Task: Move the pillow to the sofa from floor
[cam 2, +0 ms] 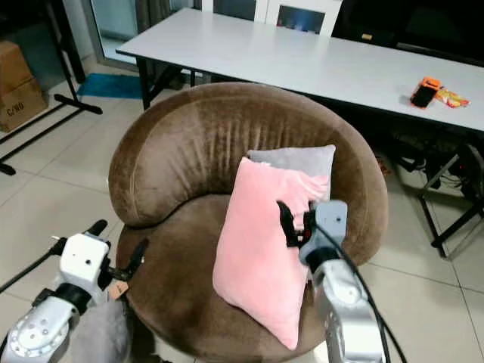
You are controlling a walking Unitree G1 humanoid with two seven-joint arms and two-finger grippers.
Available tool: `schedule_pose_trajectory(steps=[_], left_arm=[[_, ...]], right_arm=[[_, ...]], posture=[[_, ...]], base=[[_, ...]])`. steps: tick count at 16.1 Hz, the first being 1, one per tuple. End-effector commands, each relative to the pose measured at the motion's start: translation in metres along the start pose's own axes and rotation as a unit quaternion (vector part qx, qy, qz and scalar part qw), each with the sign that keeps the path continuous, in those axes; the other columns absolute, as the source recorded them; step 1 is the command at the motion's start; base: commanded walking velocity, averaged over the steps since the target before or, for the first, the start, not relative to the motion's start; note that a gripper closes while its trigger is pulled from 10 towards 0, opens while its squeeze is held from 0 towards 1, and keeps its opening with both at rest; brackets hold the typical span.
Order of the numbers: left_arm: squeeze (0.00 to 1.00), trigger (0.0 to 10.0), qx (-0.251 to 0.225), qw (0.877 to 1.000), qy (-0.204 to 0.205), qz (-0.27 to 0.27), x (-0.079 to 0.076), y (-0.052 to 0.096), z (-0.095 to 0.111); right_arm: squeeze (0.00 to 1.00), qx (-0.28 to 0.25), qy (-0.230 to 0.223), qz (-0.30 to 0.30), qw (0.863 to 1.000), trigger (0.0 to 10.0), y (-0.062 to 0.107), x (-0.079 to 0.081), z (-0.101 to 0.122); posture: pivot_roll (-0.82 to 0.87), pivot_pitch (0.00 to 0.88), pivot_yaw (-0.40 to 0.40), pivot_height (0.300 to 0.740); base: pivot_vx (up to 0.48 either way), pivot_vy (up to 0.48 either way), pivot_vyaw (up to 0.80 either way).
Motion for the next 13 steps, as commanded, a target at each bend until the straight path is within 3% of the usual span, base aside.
schedule_pose_trajectory(steps=[1, 13], left_arm=[[0.0, 10.0, -0.008, 1.0, -0.004, 0.005, -0.001, 0.0, 0.0047], [0.0, 10.0, -0.011, 1.0, -0.005, 0.014, 0.0001, -0.0013, 0.0049]], right_arm=[[0.0, 0.003, 0.007, -0.011, 1.0, 10.0, 0.0025, -0.0017, 0.0042], [0.0, 0.029, 0.018, -0.026, 0.999, 10.0, 0.0044, 0.0012, 0.0058]], posture=[[0.04, 0.0, -0.072, 0.74], [0.05, 0.0, -0.078, 0.74]], base=[[0.0, 0.0, 0.0], [0.0, 0.0, 0.0]])
Point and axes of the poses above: a point about 5 cm out from each wrist's last joint towards the gripper, its own y axis pointing back from the gripper into the wrist, its own z axis along the axis of the wrist's last joint, x = y × z, the point moved 6 cm from there along -y, pointing out of the wrist towards the gripper, and after that the axes turned 2 degrees about -y, right-handed, at the moved point
